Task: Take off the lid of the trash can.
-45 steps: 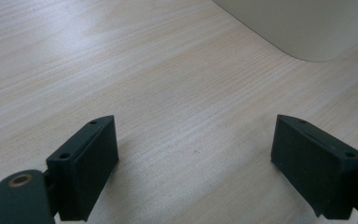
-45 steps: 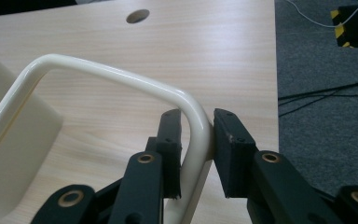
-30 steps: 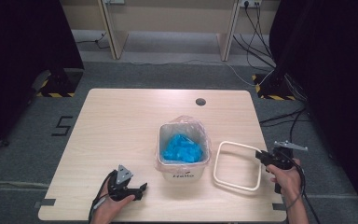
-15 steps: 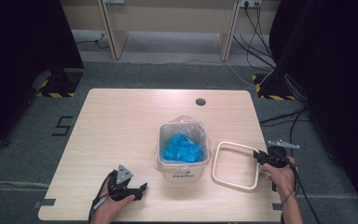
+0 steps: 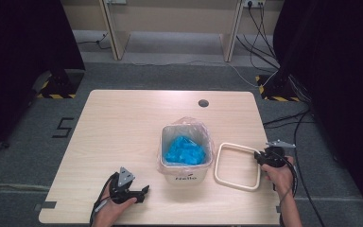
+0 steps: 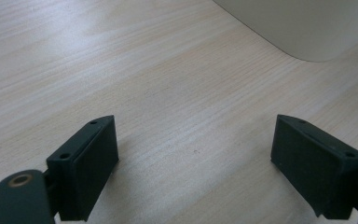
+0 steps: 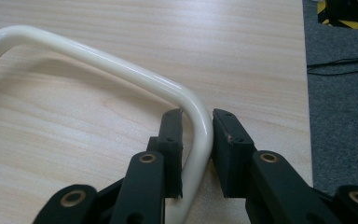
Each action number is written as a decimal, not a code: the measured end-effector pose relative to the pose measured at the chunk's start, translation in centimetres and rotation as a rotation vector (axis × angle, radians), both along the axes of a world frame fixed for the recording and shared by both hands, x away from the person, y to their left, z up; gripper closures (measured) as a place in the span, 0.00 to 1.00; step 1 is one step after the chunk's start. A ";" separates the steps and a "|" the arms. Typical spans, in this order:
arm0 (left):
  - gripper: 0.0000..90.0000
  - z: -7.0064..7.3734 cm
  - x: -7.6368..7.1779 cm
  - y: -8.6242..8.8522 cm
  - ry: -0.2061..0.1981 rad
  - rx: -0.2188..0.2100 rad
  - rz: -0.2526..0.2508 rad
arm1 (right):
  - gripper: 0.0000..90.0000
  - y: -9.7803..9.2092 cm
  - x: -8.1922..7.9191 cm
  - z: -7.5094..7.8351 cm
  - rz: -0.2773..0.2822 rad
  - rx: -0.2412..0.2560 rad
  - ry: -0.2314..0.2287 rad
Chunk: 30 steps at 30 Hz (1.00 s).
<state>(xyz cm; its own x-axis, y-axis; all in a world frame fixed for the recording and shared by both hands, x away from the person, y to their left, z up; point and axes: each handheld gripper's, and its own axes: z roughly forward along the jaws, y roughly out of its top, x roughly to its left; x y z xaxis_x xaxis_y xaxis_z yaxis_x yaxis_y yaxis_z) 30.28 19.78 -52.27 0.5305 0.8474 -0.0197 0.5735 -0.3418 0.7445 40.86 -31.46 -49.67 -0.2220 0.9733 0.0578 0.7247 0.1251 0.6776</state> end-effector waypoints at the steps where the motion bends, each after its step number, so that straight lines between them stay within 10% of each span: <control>1: 0.15 0.0 0.0 0.0 0.000 0.000 0.000 | 0.82 0.0 0.0 -0.1 -0.001 -0.001 -0.001; 12: 0.15 0.0 0.0 0.0 0.000 -0.001 0.002 | 0.81 0.0 -0.1 -0.6 0.009 -0.028 -0.019; 18: 0.15 0.0 0.0 0.0 0.000 -0.001 0.002 | 0.62 0.0 -0.4 -0.3 -0.032 -0.009 -0.044; 30: 0.15 0.0 0.0 0.0 0.000 -0.001 0.004 | 0.33 1.1 -3.5 1.0 -0.095 0.188 -0.155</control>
